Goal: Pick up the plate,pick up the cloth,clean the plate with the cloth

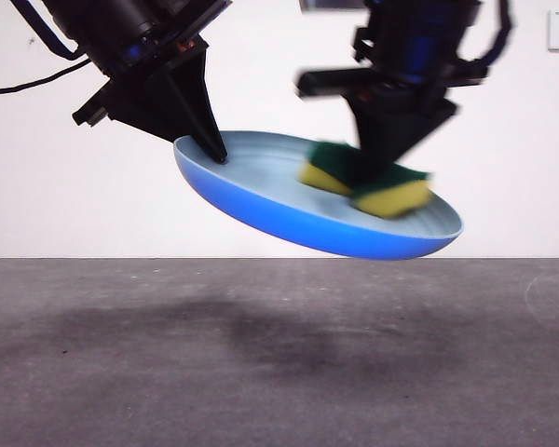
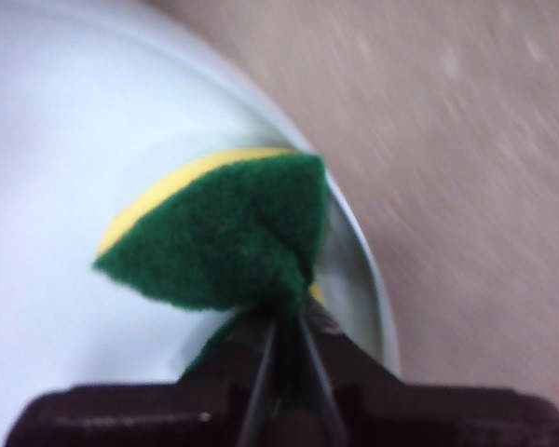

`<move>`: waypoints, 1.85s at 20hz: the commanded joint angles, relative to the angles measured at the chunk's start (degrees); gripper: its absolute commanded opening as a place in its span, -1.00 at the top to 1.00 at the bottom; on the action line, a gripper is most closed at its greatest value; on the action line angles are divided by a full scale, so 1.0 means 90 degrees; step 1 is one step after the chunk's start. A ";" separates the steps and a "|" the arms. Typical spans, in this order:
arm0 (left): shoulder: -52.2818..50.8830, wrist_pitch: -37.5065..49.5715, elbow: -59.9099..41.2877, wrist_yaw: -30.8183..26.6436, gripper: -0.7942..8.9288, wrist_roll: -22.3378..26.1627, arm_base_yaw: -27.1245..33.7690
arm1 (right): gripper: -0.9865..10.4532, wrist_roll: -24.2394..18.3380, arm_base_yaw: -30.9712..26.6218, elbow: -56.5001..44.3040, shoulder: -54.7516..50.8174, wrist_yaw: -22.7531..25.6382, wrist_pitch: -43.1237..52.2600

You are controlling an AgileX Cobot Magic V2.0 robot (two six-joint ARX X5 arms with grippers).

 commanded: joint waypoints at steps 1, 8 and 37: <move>-0.0032 0.0090 0.0032 0.0435 0.85 0.0036 -0.0185 | 0.86 0.0087 -0.0007 0.0000 0.0039 -0.1207 0.0566; -0.0029 0.0012 0.0032 -0.1843 0.85 0.0775 -0.0177 | 0.86 0.0245 0.0007 0.0000 -0.0180 -0.2584 -0.0136; -0.0306 0.0277 0.0034 -0.1324 -0.07 0.0823 0.1173 | 0.86 0.0374 -0.1003 0.0000 -0.0879 -0.0974 -0.0129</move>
